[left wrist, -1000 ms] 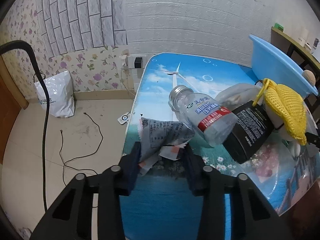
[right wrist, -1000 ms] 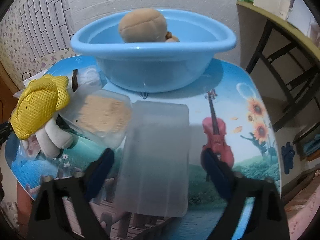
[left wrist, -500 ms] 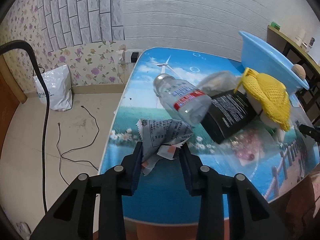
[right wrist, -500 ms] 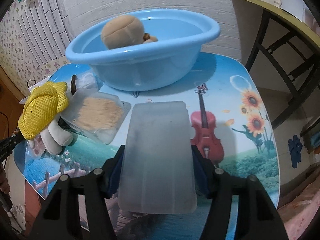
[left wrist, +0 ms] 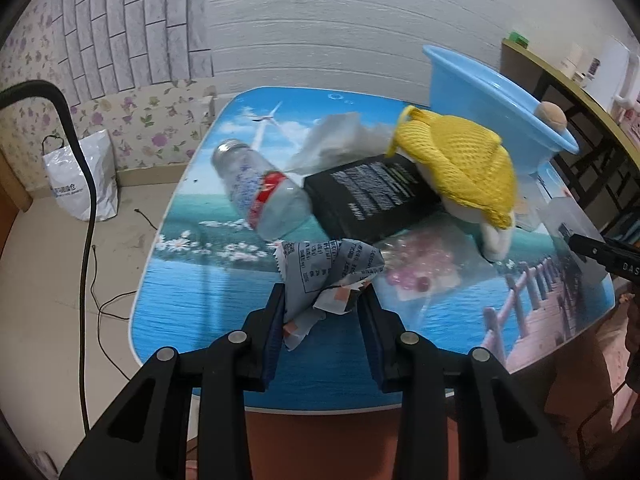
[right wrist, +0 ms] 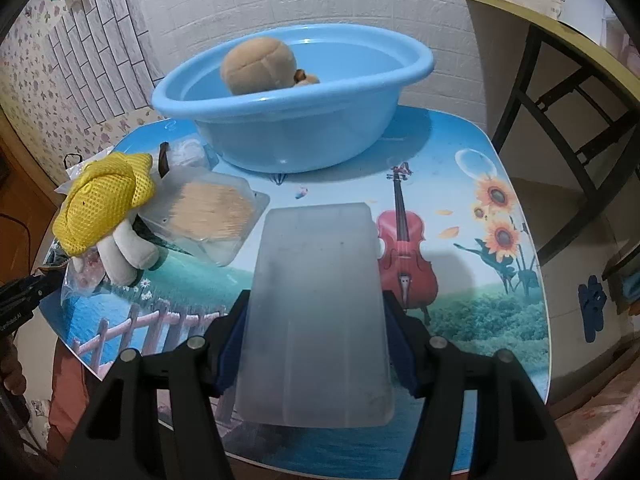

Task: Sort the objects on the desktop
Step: 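Carry the wrapper and clear box into the blue basin and release them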

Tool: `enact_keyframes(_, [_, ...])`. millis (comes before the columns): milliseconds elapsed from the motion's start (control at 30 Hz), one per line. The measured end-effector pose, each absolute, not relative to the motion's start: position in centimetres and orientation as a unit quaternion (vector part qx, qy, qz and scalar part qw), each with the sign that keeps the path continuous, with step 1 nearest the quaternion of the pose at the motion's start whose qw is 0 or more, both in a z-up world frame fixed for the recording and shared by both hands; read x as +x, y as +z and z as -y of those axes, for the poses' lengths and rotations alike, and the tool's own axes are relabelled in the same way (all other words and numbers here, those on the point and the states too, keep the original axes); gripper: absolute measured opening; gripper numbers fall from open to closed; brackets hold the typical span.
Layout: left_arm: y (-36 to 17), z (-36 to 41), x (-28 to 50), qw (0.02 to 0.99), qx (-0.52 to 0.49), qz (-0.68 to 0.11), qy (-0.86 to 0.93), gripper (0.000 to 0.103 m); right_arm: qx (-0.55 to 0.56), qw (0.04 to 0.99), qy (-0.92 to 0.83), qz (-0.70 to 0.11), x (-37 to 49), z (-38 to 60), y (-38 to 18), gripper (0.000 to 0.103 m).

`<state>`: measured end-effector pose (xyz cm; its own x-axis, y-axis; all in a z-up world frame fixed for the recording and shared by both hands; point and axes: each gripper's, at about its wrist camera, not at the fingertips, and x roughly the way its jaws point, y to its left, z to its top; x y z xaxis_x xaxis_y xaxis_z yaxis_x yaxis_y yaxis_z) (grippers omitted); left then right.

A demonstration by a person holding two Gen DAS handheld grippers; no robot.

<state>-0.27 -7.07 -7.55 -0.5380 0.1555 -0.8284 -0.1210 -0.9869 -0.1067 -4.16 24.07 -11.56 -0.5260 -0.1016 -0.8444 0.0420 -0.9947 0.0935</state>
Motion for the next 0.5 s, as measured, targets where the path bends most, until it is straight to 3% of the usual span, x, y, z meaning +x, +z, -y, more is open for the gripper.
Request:
enact_keyframes(300, [-7.8,6.7,-0.8,0.081,-0.482,0.015,0.872,0.040,0.493,0.062,-0.868,0.021,-4.1,-23.1,-11.9,0.062])
enact_keyframes(433, [-8.1,6.6,-1.2,0.076,-0.485,0.014,0.871,0.050,0.490,0.067,-0.869,0.011,-4.2,-22.7,-11.9,0.075])
enact_keyframes(500, [-8.2,6.5,-1.4,0.077,-0.486,0.016,0.870,0.051,0.491,0.071,-0.868,0.013,-4.3,-22.6,-11.9,0.075])
